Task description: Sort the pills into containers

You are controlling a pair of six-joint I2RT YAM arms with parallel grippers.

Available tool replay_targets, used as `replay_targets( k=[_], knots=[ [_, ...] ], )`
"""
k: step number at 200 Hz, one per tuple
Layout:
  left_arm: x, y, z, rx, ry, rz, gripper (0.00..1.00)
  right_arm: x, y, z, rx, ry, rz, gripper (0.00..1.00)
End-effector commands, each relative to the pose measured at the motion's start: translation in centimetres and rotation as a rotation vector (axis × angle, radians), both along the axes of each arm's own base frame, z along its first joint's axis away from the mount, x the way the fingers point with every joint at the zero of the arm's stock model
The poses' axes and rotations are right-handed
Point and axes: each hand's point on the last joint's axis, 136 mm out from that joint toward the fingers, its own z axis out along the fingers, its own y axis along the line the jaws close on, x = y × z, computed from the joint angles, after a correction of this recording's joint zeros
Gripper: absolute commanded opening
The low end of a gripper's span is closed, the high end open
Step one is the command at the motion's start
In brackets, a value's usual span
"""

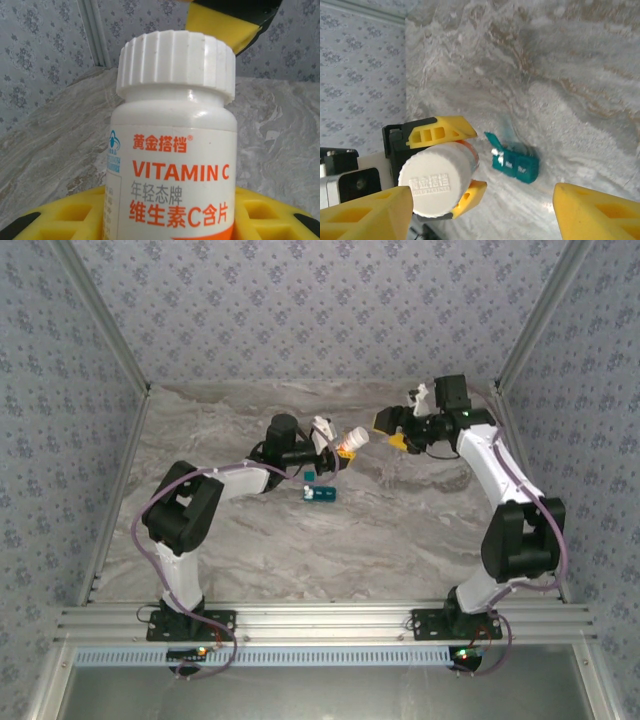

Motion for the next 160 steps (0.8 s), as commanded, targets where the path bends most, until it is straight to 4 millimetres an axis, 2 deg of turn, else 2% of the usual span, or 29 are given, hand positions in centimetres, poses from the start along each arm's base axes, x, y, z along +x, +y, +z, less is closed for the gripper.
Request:
replay_targets(
  k=[1,34,121,160],
  knots=[
    [0.4,0.0,3.9,-0.092,0.012,-0.001,0.00,0.5,-0.1,3.6,-0.071,-0.236,-0.008,0.75],
    [-0.1,-0.1,4.0,-0.106,0.056,-0.024,0.00,0.2,1.4,5.4,-0.035,-0.334,0.064,0.76],
    [-0.7,-0.3,4.9,-0.125,0.065,-0.053,0.00,0.7,4.9,3.7,-0.038,-0.275,0.158,0.73],
    [-0.8,-0.2,4.9,-0.122,0.059,-0.053,0.00,0.7,5.1,2.7,-0.053,-0.243,0.161,0.71]
  ],
)
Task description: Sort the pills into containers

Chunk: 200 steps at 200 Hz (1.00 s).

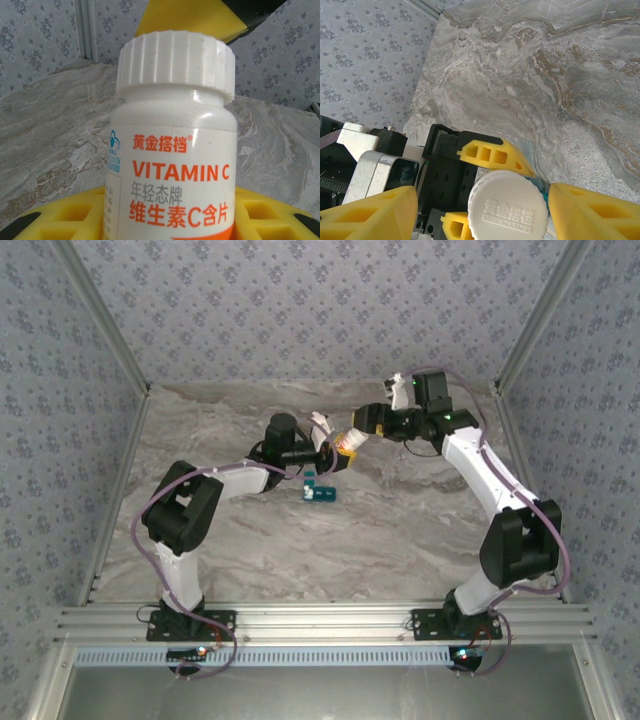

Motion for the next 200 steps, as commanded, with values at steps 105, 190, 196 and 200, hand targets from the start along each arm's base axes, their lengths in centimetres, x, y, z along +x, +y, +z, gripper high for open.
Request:
replay_targets(
  k=[105,190,196,200],
  knots=[
    [-0.3,-0.1,4.7,-0.073,-0.098,-0.029,0.00,0.1,-0.3,-1.6,-0.044,0.040,0.005,0.64],
    [-0.3,0.0,5.0,-0.073,-0.101,-0.029,0.00,0.1,-0.3,-2.2,-0.043,0.060,0.009,0.51],
    [-0.3,0.0,5.0,-0.071,-0.102,-0.030,0.00,0.0,-0.2,-2.2,-0.039,0.059,0.012,0.48],
    [-0.3,0.0,5.0,-0.071,-0.101,-0.031,0.00,0.0,-0.1,-2.2,-0.036,0.061,0.014,0.46]
  ],
)
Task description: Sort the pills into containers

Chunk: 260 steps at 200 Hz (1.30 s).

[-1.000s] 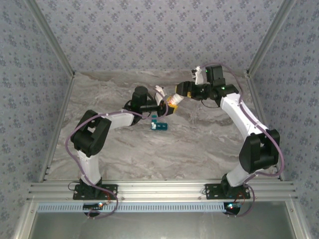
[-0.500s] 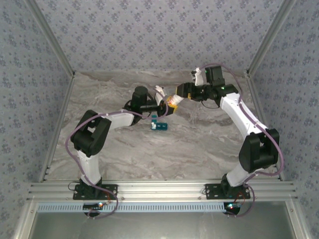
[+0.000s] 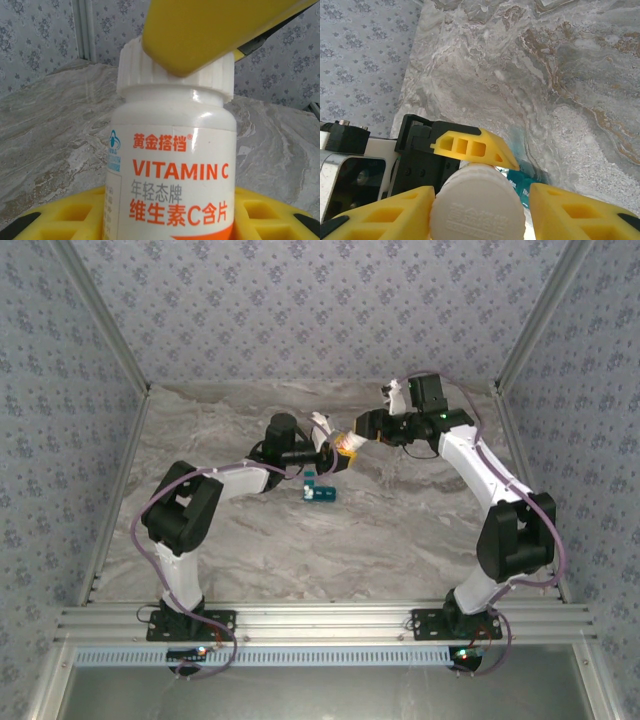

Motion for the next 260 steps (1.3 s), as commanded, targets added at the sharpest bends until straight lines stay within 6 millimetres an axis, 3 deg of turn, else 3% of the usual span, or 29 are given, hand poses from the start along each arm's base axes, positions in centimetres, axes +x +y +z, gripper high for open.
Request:
replay_targets(
  k=[1,14,48,104,150,178,227,260],
  knots=[
    [-0.2,0.0,4.9,-0.071,-0.101,-0.026,0.00,0.2,0.0,0.1,-0.002,-0.005,0.004,0.45],
    [-0.3,-0.1,4.9,-0.069,-0.103,-0.026,0.00,0.2,0.1,0.1,0.007,-0.005,0.011,0.39],
    [0.0,0.0,5.2,-0.070,-0.114,-0.010,0.00,-0.1,0.9,-0.6,0.049,0.052,-0.020,0.34],
    [-0.7,-0.8,3.9,0.063,-0.325,0.078,0.00,0.8,0.8,-3.1,0.051,0.240,-0.258,0.33],
    [-0.7,-1.1,2.8,0.121,-0.397,0.113,0.00,1.1,1.1,-3.6,0.088,0.280,-0.285,0.34],
    [-0.5,-1.2,2.3,0.123,-0.364,0.109,0.00,1.1,0.4,-2.7,0.096,0.281,-0.280,0.43],
    [0.3,-0.7,2.7,0.046,-0.262,0.101,0.00,0.5,-2.9,1.3,0.114,0.165,-0.268,0.72],
    [0.2,-0.2,3.3,-0.021,-0.193,0.048,0.00,0.0,-4.7,2.3,0.022,0.026,-0.230,0.75]
  ],
)
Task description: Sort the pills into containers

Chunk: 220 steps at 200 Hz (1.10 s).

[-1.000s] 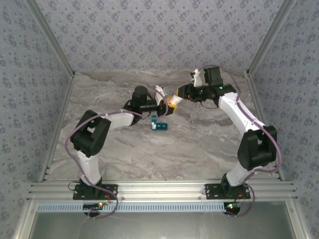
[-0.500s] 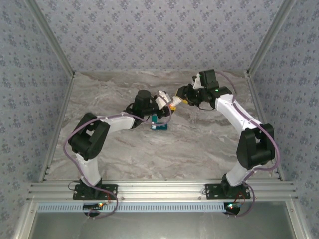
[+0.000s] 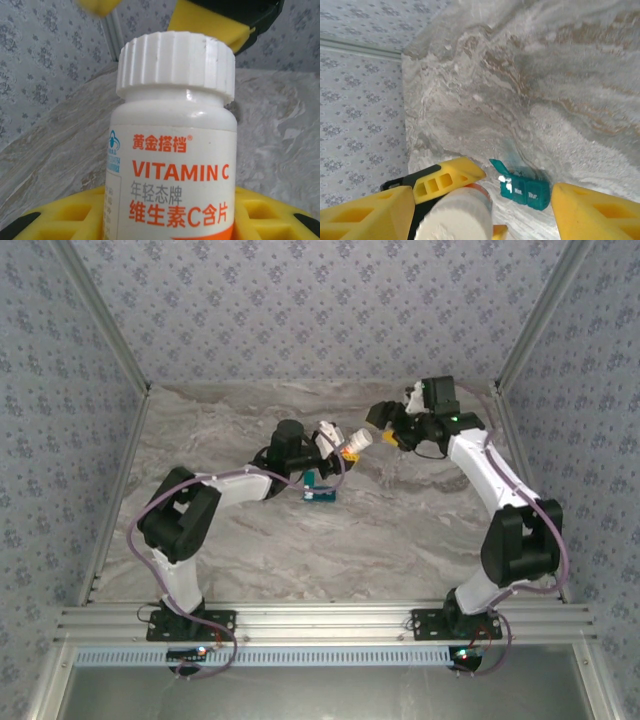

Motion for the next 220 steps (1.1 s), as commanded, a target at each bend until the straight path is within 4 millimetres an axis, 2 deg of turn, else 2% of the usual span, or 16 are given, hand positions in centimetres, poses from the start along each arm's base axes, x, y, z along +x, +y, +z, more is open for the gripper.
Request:
replay_targets(
  k=[1,25,43,71,119,174,204,220],
  knots=[
    [-0.1,-0.1,3.2,-0.108,0.005,-0.073,0.00,-1.2,-0.7,1.7,-0.078,-0.120,0.072,0.75],
    [-0.8,0.0,3.9,-0.141,0.061,-0.145,0.00,-0.9,-0.6,2.6,-0.121,-0.258,0.155,0.73],
    [-1.0,0.2,4.4,-0.162,0.098,-0.172,0.00,-1.5,0.8,3.5,-0.081,-0.316,0.244,0.72],
    [-1.3,0.0,4.8,-0.171,0.114,-0.202,0.00,-1.9,2.5,3.7,-0.074,-0.331,0.309,0.72],
    [-1.4,-0.3,4.5,-0.165,0.143,-0.222,0.00,-2.3,4.1,3.4,-0.058,-0.317,0.366,0.73],
    [-1.4,-0.3,4.4,-0.158,0.154,-0.224,0.00,-2.2,4.6,3.2,-0.038,-0.305,0.378,0.65],
    [-1.3,-0.3,4.3,-0.158,0.159,-0.223,0.00,-2.1,4.6,3.3,-0.026,-0.298,0.377,0.55],
    [-1.3,-0.4,4.2,-0.157,0.163,-0.223,0.00,-2.3,4.7,3.2,-0.020,-0.294,0.383,0.55]
  ],
)
